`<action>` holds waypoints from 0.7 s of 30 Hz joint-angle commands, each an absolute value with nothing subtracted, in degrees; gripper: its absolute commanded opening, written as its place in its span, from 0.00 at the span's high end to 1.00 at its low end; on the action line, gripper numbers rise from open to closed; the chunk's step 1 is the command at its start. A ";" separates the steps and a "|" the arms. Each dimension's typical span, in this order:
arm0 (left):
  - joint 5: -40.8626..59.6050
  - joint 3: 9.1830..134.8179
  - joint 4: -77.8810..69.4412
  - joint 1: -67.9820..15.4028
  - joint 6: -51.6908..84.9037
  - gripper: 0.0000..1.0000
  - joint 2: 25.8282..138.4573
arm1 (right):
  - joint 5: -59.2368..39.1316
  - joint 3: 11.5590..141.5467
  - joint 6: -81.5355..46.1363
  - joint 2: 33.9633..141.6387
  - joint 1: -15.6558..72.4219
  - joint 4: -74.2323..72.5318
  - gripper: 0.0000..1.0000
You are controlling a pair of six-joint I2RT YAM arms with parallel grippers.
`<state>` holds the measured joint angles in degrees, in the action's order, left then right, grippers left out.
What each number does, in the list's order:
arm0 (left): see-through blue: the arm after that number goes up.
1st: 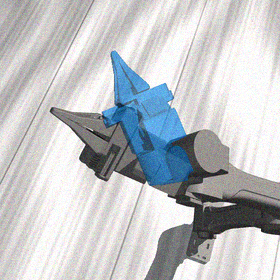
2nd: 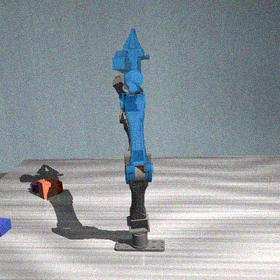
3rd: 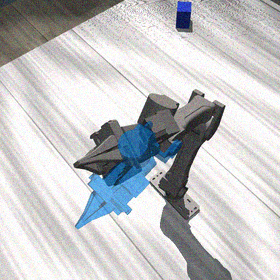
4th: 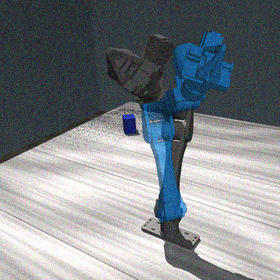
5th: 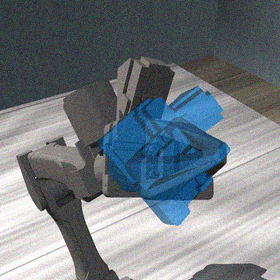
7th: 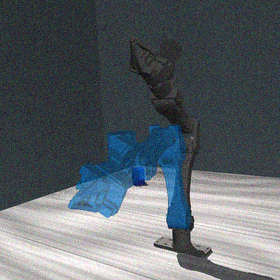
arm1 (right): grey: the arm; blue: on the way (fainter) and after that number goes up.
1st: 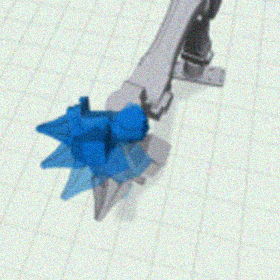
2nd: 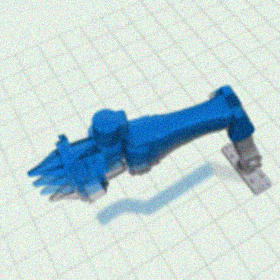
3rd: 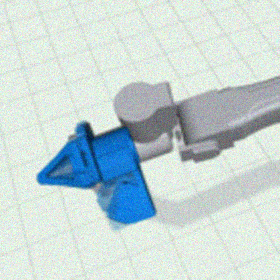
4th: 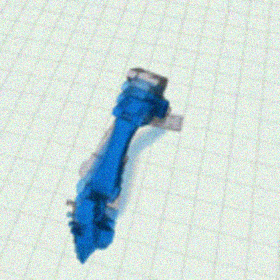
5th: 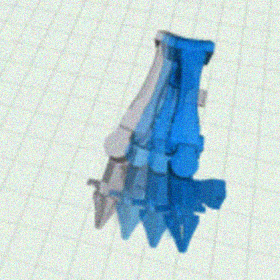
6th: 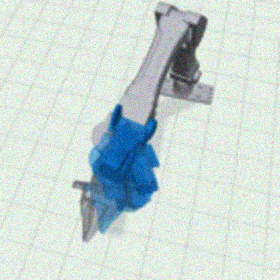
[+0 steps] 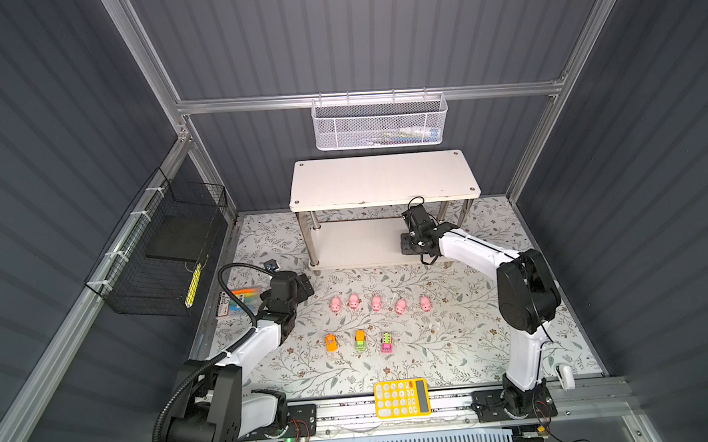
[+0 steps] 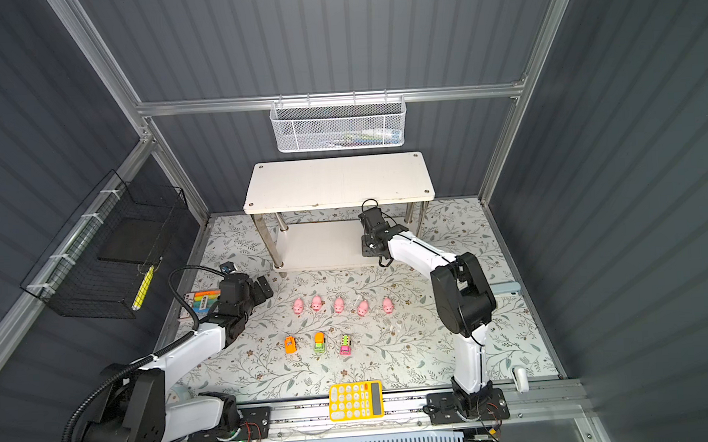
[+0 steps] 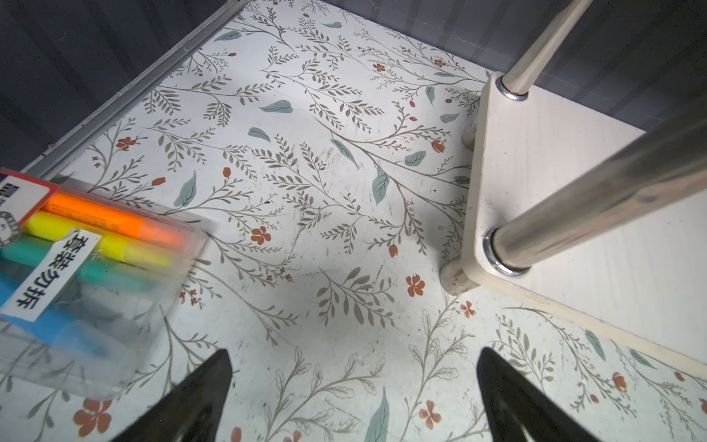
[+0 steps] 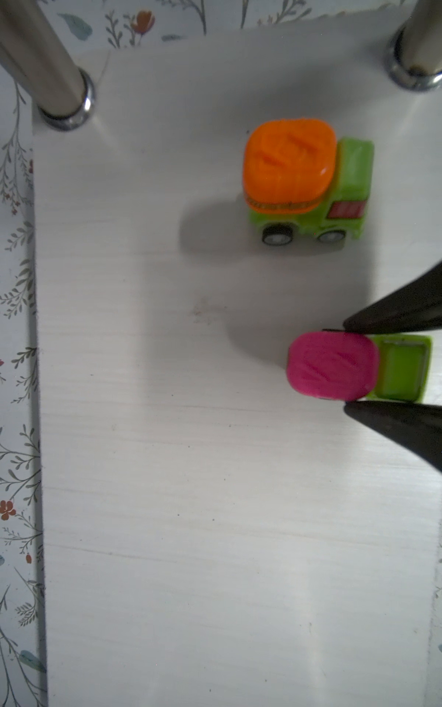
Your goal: Place and organize the plastic toys onto the shelf
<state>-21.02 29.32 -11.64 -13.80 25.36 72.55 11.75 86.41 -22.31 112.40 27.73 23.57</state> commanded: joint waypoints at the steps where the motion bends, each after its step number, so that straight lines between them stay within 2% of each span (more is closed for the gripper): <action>1: -21.14 29.17 -11.16 -13.89 26.13 0.00 73.04 | 10.48 84.79 -23.01 112.07 27.31 22.89 0.68; 21: -21.22 29.61 -10.90 -13.89 25.66 0.00 73.04 | 12.55 84.97 -20.35 113.50 27.23 18.49 0.68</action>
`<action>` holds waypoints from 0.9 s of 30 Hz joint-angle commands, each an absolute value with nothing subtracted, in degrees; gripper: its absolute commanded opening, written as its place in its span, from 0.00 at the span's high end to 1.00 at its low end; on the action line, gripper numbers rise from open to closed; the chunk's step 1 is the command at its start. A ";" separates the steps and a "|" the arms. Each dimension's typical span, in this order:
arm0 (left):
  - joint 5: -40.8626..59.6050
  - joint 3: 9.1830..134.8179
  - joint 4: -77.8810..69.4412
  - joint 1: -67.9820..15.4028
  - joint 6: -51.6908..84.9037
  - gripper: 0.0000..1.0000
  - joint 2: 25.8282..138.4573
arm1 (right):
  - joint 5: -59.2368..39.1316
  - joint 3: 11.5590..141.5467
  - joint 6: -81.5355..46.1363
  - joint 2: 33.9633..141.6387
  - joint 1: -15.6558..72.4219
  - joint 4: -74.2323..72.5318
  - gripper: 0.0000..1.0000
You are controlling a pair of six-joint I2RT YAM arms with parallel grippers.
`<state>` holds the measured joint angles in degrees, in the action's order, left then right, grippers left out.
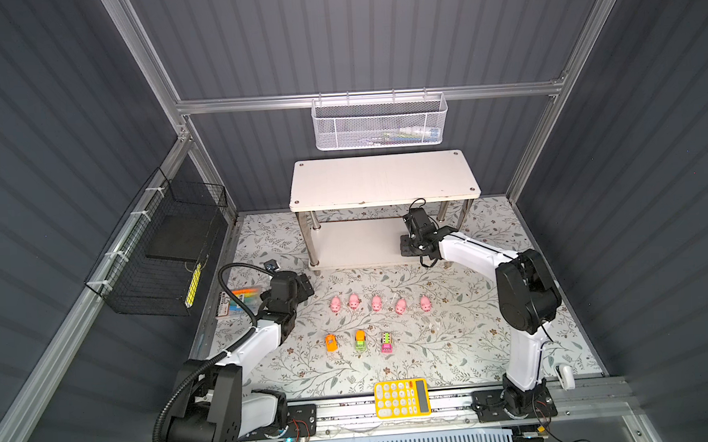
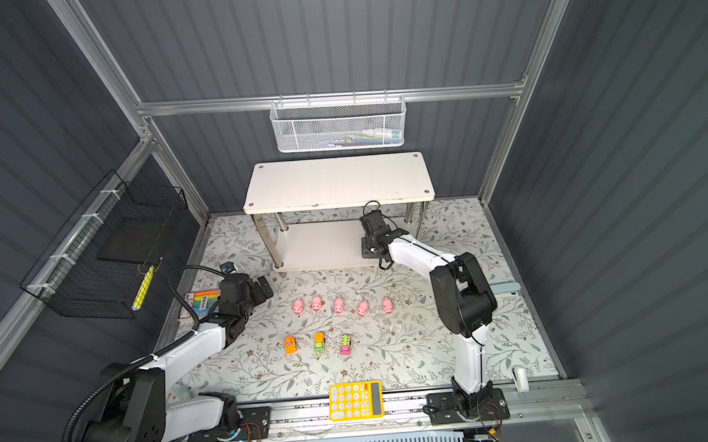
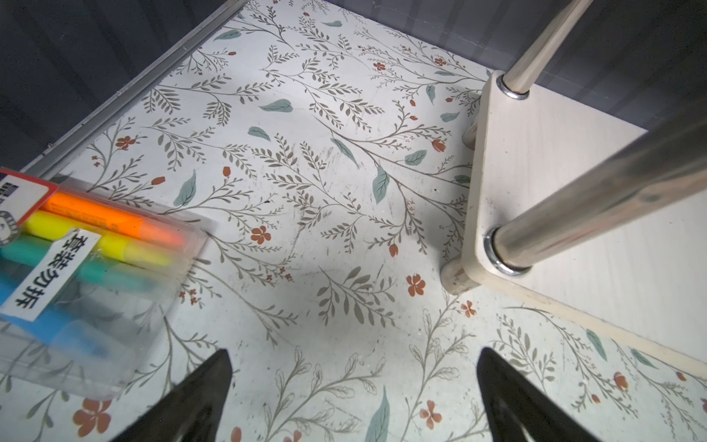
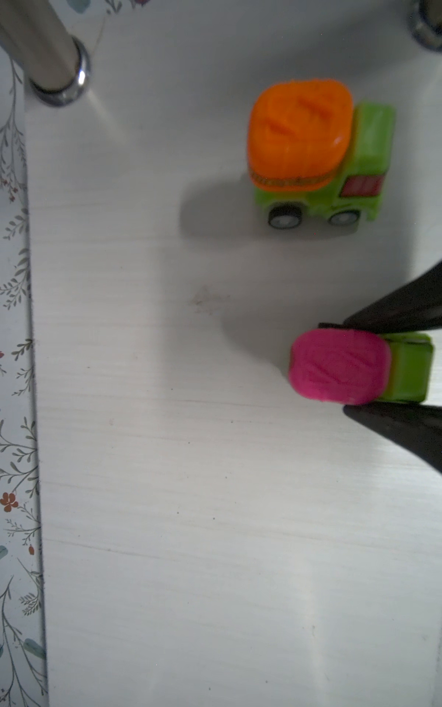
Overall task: Place and organize the plastic toys onto the shelf
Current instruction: 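Lower the pink truck onto the shelf and open the right gripper, then move the right gripper back over the pink truck with green cargo bed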
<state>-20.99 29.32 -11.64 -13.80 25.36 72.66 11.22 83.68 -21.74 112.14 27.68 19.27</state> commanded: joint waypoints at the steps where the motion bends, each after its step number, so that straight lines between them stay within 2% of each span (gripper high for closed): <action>1: -21.19 29.63 -10.90 -13.89 25.66 0.00 73.10 | 12.49 85.14 -20.07 113.77 27.23 18.28 0.68; 12: -21.23 29.88 -10.99 -13.88 25.75 0.00 73.73 | 12.92 86.11 -19.91 114.90 27.21 17.56 0.66; 20: -21.10 29.49 -11.34 -13.86 26.19 0.00 73.91 | 13.28 82.18 -20.98 110.92 27.24 15.17 0.51; 27: -21.09 29.42 -11.36 -13.89 26.29 0.00 73.83 | 10.92 76.53 -22.73 104.56 27.33 11.83 0.44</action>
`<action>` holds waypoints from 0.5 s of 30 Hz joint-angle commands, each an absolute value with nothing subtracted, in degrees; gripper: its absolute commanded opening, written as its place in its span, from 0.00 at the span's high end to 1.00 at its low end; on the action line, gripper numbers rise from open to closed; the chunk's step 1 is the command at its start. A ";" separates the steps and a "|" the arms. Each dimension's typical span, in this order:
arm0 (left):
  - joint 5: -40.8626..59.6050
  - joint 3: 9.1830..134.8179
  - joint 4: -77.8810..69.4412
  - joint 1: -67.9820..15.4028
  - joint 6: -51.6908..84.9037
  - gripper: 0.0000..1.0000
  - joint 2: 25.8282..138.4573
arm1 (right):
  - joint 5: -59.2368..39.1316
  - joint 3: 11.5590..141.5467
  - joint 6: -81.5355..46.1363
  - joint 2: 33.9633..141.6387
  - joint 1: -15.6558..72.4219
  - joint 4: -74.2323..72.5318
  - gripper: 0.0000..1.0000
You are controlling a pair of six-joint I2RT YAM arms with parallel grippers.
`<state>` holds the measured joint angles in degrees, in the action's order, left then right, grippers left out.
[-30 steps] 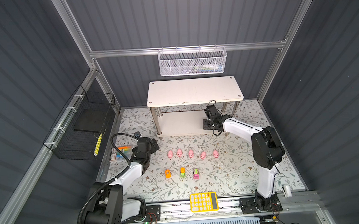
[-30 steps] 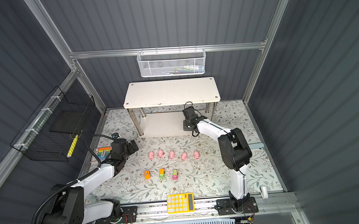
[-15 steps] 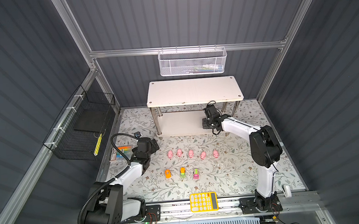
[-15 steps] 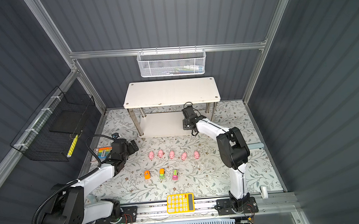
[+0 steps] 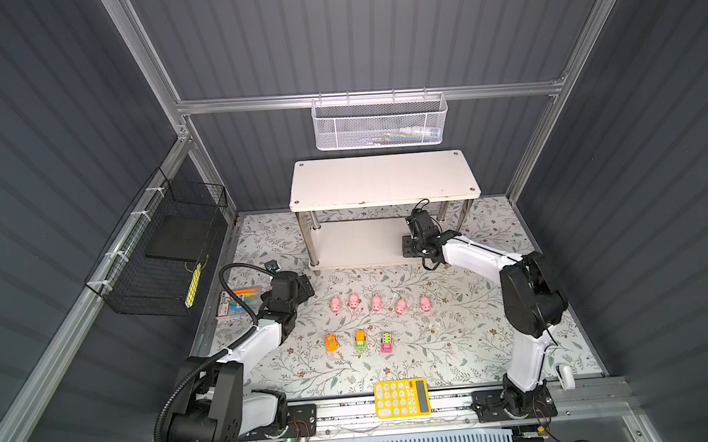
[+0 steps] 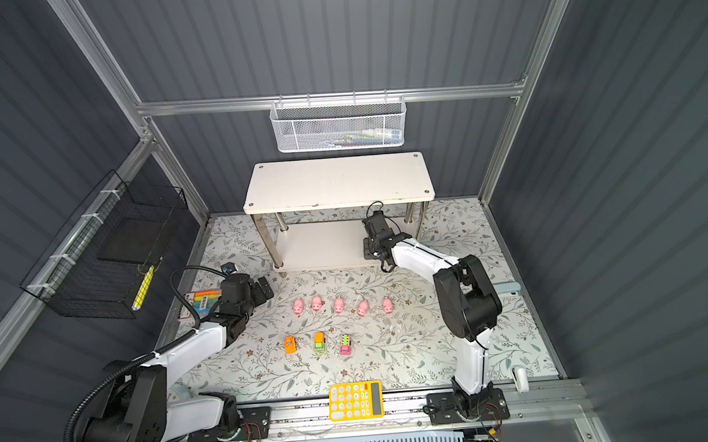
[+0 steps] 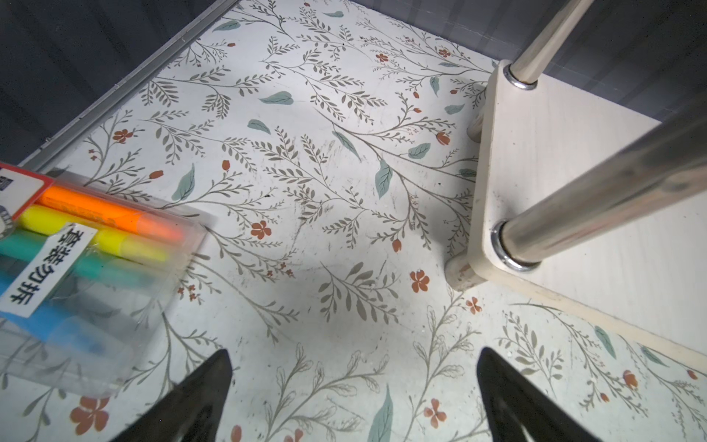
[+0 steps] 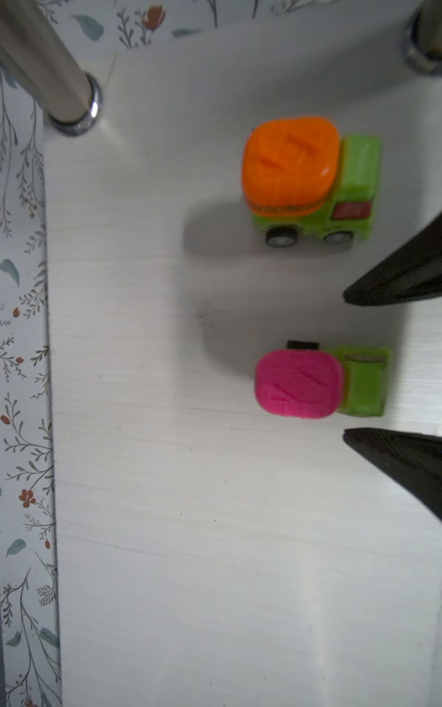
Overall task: Place and organize the plastic toys onto the shelf
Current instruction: 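Move the right gripper back over the pink truck with green cargo bed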
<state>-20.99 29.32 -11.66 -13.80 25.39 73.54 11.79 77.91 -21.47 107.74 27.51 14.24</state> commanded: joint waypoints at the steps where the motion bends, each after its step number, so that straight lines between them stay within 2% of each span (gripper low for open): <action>1: -21.22 29.35 -11.38 -13.89 26.28 0.00 73.75 | 10.56 75.44 -22.89 103.49 27.36 11.46 0.44; 8: -21.40 29.22 -11.25 -13.89 26.27 0.00 73.28 | 8.69 66.52 -23.21 94.43 28.36 8.08 0.39; 15: -21.97 29.03 -10.77 -13.89 26.24 0.00 72.25 | 9.68 57.25 -24.64 82.28 34.08 10.29 0.37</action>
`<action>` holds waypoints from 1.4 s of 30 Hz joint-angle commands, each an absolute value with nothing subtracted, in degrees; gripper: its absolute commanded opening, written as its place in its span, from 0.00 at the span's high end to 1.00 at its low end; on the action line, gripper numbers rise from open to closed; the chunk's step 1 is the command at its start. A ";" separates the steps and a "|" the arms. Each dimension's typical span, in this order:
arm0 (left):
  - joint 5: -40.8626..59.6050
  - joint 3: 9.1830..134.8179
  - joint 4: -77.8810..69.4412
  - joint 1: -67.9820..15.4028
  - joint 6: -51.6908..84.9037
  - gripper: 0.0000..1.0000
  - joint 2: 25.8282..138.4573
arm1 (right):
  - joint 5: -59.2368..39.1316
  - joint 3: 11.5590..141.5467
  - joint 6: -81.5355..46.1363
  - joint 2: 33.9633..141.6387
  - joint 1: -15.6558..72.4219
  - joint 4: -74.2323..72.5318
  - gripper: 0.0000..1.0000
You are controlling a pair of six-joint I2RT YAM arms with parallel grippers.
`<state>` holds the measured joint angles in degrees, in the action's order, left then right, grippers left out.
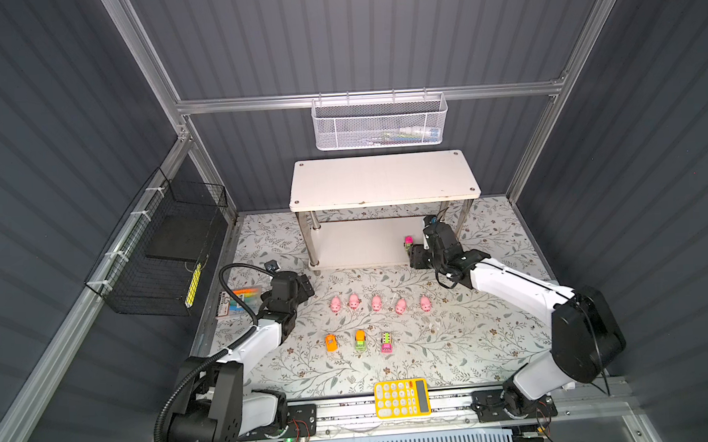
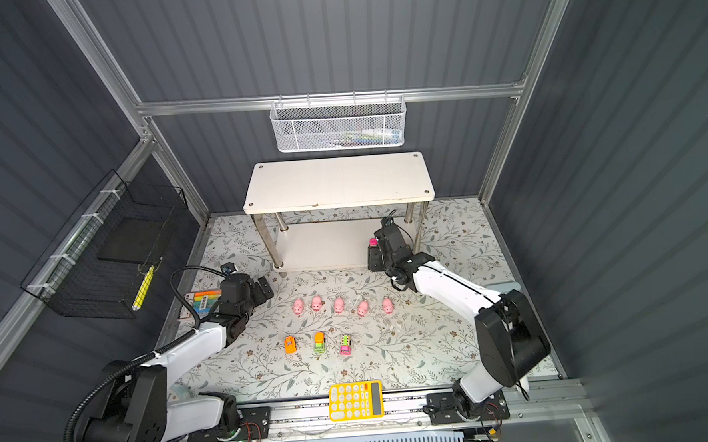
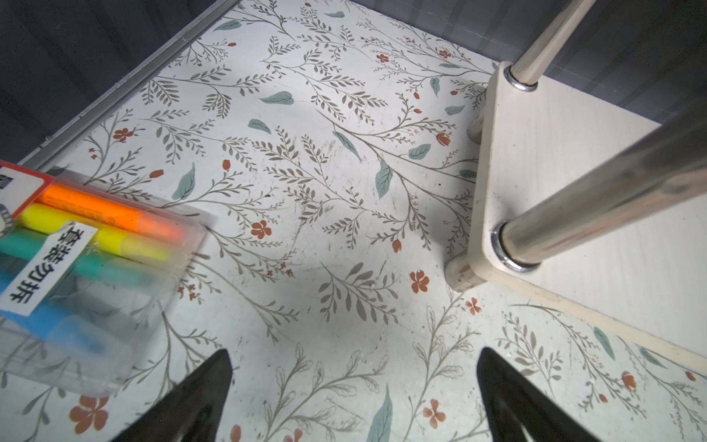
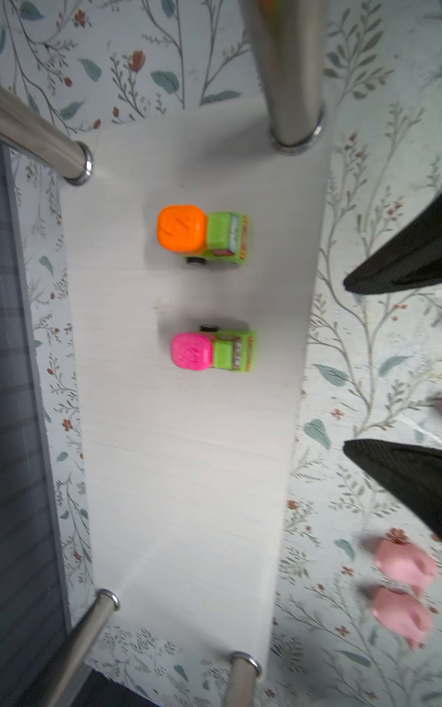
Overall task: Place and organize the plastic toys onto the shelf
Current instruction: 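Move the right gripper back over the pink truck with green cargo bed, then lower and close the right gripper on the pink truck with green bed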
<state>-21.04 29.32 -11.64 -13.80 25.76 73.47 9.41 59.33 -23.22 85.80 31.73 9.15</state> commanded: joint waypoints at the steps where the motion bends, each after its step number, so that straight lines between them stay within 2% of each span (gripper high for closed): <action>1: -21.97 28.99 -10.72 -13.89 26.22 0.00 72.17 | 9.67 56.37 -25.20 80.73 35.31 11.34 0.37; 8: -21.77 28.61 -10.07 -13.89 26.24 0.00 70.79 | 7.21 53.46 -30.77 75.82 45.97 22.72 0.33; 15: -21.75 27.82 -8.71 -13.89 26.58 0.00 67.91 | 1.40 54.44 -36.18 80.19 54.80 28.57 0.33; 30: -20.79 26.99 -8.21 -13.89 27.66 0.00 65.65 | -3.97 58.99 -37.97 90.08 60.11 34.15 0.35; 42: -20.92 26.26 -8.96 -13.89 27.62 0.00 66.40 | -5.02 62.18 -37.11 98.23 60.56 35.93 0.37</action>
